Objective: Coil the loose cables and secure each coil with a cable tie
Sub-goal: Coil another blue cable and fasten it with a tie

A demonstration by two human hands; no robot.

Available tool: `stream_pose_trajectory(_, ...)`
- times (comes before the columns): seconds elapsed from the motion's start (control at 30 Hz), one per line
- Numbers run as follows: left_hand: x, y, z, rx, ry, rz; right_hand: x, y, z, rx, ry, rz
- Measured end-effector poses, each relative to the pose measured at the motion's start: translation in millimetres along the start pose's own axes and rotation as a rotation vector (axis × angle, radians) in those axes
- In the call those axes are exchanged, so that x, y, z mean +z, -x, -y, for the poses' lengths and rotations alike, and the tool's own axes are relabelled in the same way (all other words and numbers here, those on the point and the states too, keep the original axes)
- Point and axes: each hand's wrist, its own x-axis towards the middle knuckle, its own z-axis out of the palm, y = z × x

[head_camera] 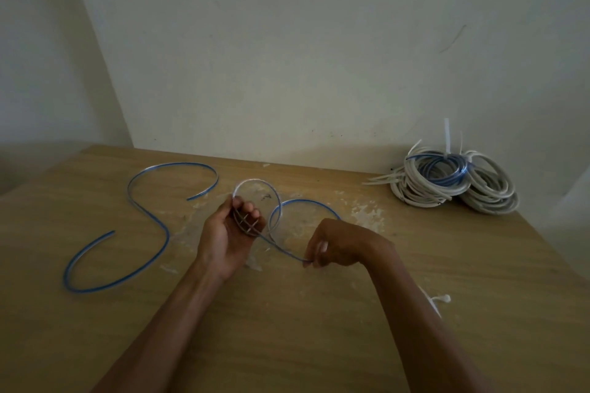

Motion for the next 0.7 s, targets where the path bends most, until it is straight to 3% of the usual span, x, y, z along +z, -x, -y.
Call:
stream_pose_trajectory(0.1, -1, 1, 1, -0.027, -0.029, 0.026, 0, -5, -3, 0.057, 0.222, -0.387)
stream_pose_trajectory(0.17, 0, 2, 3, -0.03, -0.076, 0.046, 0, -7, -5, 0.079, 0.181, -0.556)
stream_pose_trajectory(0.33, 0, 3, 1, -0.056, -0.078, 0.09, 0, -11, -13, 0.05, 0.02, -0.468)
stream_pose_trajectory(0.43, -3, 2, 1, -0.057, -0.073, 0.076, -4, -7, -15, -0.011, -0.418, -0.444)
stream_pose_trajectory(0.53, -1, 2, 3, -0.062, -0.056, 0.052, -5, -6, -14, 0.021, -0.781, -0.615)
stream_pose_trajectory(0.7, -2, -1, 3, -0.055, -0.03, 0.046, 1, -14, -14, 0.161, -1.013, -0.585)
